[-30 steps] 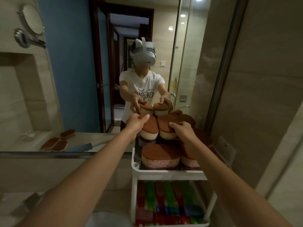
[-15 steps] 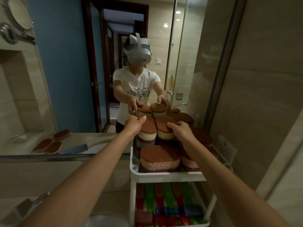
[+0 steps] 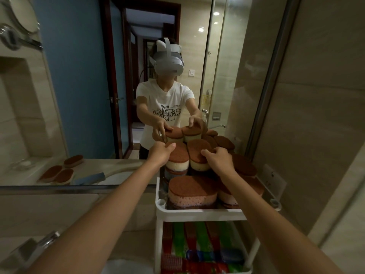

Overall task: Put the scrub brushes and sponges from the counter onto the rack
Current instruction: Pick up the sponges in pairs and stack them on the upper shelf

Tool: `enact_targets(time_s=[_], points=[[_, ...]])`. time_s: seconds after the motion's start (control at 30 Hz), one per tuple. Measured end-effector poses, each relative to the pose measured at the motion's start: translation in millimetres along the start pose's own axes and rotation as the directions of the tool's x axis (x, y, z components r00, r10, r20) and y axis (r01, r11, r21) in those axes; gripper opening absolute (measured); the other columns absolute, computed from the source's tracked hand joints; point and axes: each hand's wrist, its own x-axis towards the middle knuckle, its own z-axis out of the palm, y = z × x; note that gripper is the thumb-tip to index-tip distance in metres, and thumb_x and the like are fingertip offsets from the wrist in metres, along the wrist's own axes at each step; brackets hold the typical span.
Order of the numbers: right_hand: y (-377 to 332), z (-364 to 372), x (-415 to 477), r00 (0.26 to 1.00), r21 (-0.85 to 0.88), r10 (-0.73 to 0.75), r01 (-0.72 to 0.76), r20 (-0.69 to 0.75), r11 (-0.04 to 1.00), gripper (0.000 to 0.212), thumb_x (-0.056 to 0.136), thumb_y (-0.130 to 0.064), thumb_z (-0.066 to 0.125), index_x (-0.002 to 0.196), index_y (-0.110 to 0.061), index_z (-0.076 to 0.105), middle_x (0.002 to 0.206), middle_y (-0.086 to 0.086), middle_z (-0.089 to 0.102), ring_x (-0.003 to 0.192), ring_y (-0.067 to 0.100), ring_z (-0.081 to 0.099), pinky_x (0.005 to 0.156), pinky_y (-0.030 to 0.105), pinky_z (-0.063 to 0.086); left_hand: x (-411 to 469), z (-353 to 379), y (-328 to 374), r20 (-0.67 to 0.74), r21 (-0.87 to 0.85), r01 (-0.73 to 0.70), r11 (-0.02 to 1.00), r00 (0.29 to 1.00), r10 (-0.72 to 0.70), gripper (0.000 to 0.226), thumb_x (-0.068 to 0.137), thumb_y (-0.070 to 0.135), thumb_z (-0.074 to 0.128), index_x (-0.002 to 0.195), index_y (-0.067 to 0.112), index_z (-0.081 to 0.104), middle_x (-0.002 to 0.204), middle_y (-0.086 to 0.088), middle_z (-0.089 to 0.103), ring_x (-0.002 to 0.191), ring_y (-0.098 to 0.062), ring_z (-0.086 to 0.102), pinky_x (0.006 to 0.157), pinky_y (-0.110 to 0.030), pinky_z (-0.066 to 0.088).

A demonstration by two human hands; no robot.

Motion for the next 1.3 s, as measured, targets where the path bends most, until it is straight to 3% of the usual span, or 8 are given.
enact_targets(time_s=[0.1, 0.43, 0.57, 0.63, 0.77, 0.87, 1.1, 1.3], points=[[0.1, -1.1, -0.1, 0.995, -0.081, -0.098, 0.096, -0.014, 0.992, 0.053, 0.090, -0.030, 0.054, 0.138, -0.019, 0.036, 0.127, 0.015, 0.055, 0.115, 0.035, 0.055, 0.095, 0.044, 0.049, -3.3, 0.0, 3.2, -0.005, 0.028, -0.017, 0.999, 1.000, 0.017, 0.041, 0.095, 0.033, 0.048, 0.112, -0.001, 0.064, 0.113, -0.016, 0.067, 0.109, -0.031, 0.061, 0.092, -0.038, 0.046], [1.9, 1.1, -3.7, 0.965, -0.281, -0.226, 0.256, 0.134, 0.925, 0.043, 0.091, -0.043, 0.048, 0.131, -0.025, 0.053, 0.132, 0.016, 0.051, 0.119, 0.034, 0.051, 0.097, 0.039, 0.045, -3.0, -0.2, 4.1, 0.002, 0.083, 0.010, 0.997, 1.000, -0.010, 0.046, 0.093, 0.037, 0.048, 0.117, 0.000, 0.062, 0.116, -0.017, 0.066, 0.109, -0.031, 0.061, 0.095, -0.042, 0.048], [-3.8, -1.2, -4.5, 0.966, -0.328, -0.194, 0.242, 0.173, 0.913, 0.046, 0.090, -0.041, 0.050, 0.132, -0.022, 0.050, 0.133, 0.018, 0.045, 0.121, 0.036, 0.048, 0.101, 0.040, 0.041, -11.7, 0.4, 10.1, -0.050, 0.160, -0.006, 0.987, 0.999, 0.014, 0.039, 0.094, 0.032, 0.048, 0.061, 0.012, 0.051, 0.063, -0.003, 0.051, 0.072, -0.024, 0.053, 0.059, -0.030, 0.035], [-8.3, 2.1, -4.4, 0.965, -0.359, -0.181, 0.240, 0.190, 0.902, 0.046, 0.090, -0.038, 0.050, 0.133, -0.021, 0.049, 0.134, 0.019, 0.044, 0.122, 0.037, 0.047, 0.102, 0.040, 0.040, -14.1, 0.1, 10.1, -0.062, 0.189, 0.004, 0.982, 0.998, 0.008, 0.042, 0.095, 0.031, 0.048, 0.056, 0.014, 0.044, 0.060, -0.003, 0.046, 0.070, -0.025, 0.050, 0.054, -0.029, 0.028], [-12.1, 4.6, -5.0, 0.965, -0.372, -0.167, 0.234, 0.203, 0.898, 0.045, 0.092, -0.037, 0.047, 0.134, -0.021, 0.048, 0.136, 0.020, 0.041, 0.124, 0.040, 0.044, 0.106, 0.044, 0.038, -18.4, -0.8, 17.2, -0.074, 0.224, 0.006, 0.975, 0.997, 0.011, 0.041, 0.096, 0.031, 0.046, 0.087, -0.005, 0.064, 0.094, -0.026, 0.065, 0.100, -0.038, 0.060, 0.069, -0.034, 0.038], [-8.4, 1.2, -6.4, 0.966, -0.358, -0.190, 0.243, 0.176, 0.902, 0.042, 0.093, -0.037, 0.042, 0.131, -0.022, 0.051, 0.136, 0.021, 0.043, 0.124, 0.040, 0.044, 0.106, 0.044, 0.039, -26.4, -0.6, 23.4, -0.135, 0.283, -0.034, 0.959, 0.988, 0.074, 0.045, 0.100, 0.029, 0.035, 0.077, -0.001, 0.060, 0.079, -0.016, 0.055, 0.087, -0.031, 0.055, 0.069, -0.037, 0.038], [-21.0, -2.6, -38.8, 0.913, -0.229, -0.409, 0.400, 0.011, 0.887, 0.032, 0.091, -0.017, 0.045, 0.117, -0.007, 0.062, 0.128, 0.018, 0.052, 0.121, 0.034, 0.046, 0.101, 0.040, 0.042, -58.4, -15.9, 39.5, -0.384, 0.331, -0.221, 0.917, 0.857, 0.345, 0.037, 0.100, 0.014, 0.030, 0.129, 0.004, 0.051, 0.128, -0.015, 0.054, 0.118, -0.028, 0.050, 0.091, -0.033, 0.040], [-47.1, 36.1, -122.4, 0.803, 0.025, -0.590, 0.594, -0.080, 0.804, 0.023, 0.089, -0.006, 0.049, 0.108, -0.003, 0.061, 0.111, 0.012, 0.059, 0.098, 0.021, 0.056, 0.082, 0.025, 0.042, -125.1, -61.4, 9.7, -0.412, 0.305, -0.132, 0.943, 0.874, 0.255, 0.034, 0.096, 0.013, 0.037, 0.125, 0.010, 0.055, 0.124, -0.012, 0.061, 0.116, -0.027, 0.055, 0.090, -0.031, 0.042]])
